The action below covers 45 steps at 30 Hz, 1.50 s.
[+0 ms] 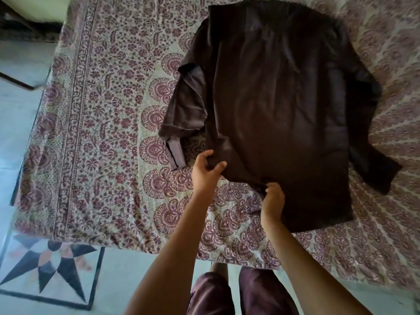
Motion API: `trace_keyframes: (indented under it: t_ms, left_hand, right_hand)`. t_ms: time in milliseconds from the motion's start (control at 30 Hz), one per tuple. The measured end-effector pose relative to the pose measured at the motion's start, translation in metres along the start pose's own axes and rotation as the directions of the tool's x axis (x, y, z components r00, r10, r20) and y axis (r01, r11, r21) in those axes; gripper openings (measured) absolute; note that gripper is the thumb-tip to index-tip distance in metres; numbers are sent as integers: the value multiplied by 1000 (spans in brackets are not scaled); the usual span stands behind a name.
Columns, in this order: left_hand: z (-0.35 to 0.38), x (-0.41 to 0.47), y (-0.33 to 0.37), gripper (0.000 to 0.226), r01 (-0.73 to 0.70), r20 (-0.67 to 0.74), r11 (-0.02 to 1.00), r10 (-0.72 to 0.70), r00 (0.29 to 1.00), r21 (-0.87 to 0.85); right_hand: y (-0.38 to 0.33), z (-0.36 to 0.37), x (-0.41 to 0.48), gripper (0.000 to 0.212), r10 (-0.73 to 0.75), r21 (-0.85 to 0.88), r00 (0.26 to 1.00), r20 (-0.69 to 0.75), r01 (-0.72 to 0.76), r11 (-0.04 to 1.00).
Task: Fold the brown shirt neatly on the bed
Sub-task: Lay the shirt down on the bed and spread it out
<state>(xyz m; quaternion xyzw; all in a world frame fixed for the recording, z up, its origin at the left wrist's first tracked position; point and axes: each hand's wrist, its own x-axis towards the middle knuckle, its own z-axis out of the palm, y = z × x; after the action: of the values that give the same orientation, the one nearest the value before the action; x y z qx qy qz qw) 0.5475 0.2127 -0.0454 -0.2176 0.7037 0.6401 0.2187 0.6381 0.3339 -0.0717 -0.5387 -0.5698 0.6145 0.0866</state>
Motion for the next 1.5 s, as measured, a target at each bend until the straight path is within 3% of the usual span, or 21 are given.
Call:
trace_keyframes:
  t_ms: [67, 133, 200, 233, 300, 467, 567, 667, 733, 833, 967, 1067, 1133, 1233, 1333, 1433, 1500]
  left_hand:
    - [-7, 0, 1, 43, 98, -83, 994, -102, 991, -52]
    - [-15, 1, 7, 32, 121, -71, 990, -126, 989, -74]
    - [-23, 6, 15, 13, 139, -41, 990, -140, 989, -22]
    - [-27, 10, 18, 8, 151, -46, 987, -149, 988, 56]
    - [-37, 16, 22, 10, 149, -46, 959, -142, 989, 240]
    - [-59, 18, 11, 21, 83, 9, 976, -86, 996, 202]
    - [-75, 20, -19, 42, 96, 36, 845, -134, 990, 527]
    - [-96, 22, -49, 36, 204, -57, 699, -228, 972, 685]
    - [-101, 19, -51, 22, 205, -75, 690, -214, 974, 694]
    - [-105, 15, -55, 9, 256, -90, 803, -248, 965, 538]
    - [-114, 16, -71, 23, 350, -186, 698, -303, 935, 624]
    - [-108, 17, -62, 27, 316, -179, 568, -284, 942, 760]
    - [-100, 22, -51, 34, 311, -220, 595, -222, 950, 741]
    - [-87, 34, -26, 39, 265, -324, 765, -77, 943, 587]
    - [-74, 56, -7, 47, 231, -447, 880, -24, 894, 415]
    - [-56, 72, 6, 53, 153, -470, 839, 134, 873, 523]
    - [-40, 80, 13, 54, 19, -332, 705, 310, 891, 709]
  right_hand:
    - [-4, -1, -4, 10, -89, -146, 996, 33, 93, 985]
    - [-3, -6, -9, 19, -268, -432, 932, 245, 352, 830]
    - [3, -14, -9, 46, -416, -593, 728, 545, 685, 423]
    - [7, -17, -9, 55, -416, -596, 632, 654, 769, 231]
    - [11, -20, -13, 62, -393, -590, 547, 739, 807, 12]
    - [21, -23, -20, 38, -428, -540, 445, 787, 832, -127]
    - [38, -21, -25, 41, -252, -496, 444, 860, 844, -204]
    - [49, -18, -25, 35, -120, -515, 500, 857, 830, -216]
    - [50, -15, -25, 36, -88, -506, 500, 862, 836, -212]
    - [54, -10, -22, 36, -46, -455, 453, 890, 878, -152]
    - [50, -8, -18, 16, -6, -407, 408, 913, 912, -52]
    - [42, -3, -14, 18, 195, -414, 419, 887, 908, -69]
    - [37, 1, -11, 19, 248, -452, 444, 861, 892, -24]
    - [28, 13, -3, 19, 169, -511, 495, 852, 856, 71]
    - [11, 36, 6, 14, 80, -547, 542, 837, 821, 164]
    - [-6, 68, 18, 16, -8, -540, 560, 828, 803, 252]
    - [-16, 88, 28, 18, -98, -533, 590, 801, 779, 331]
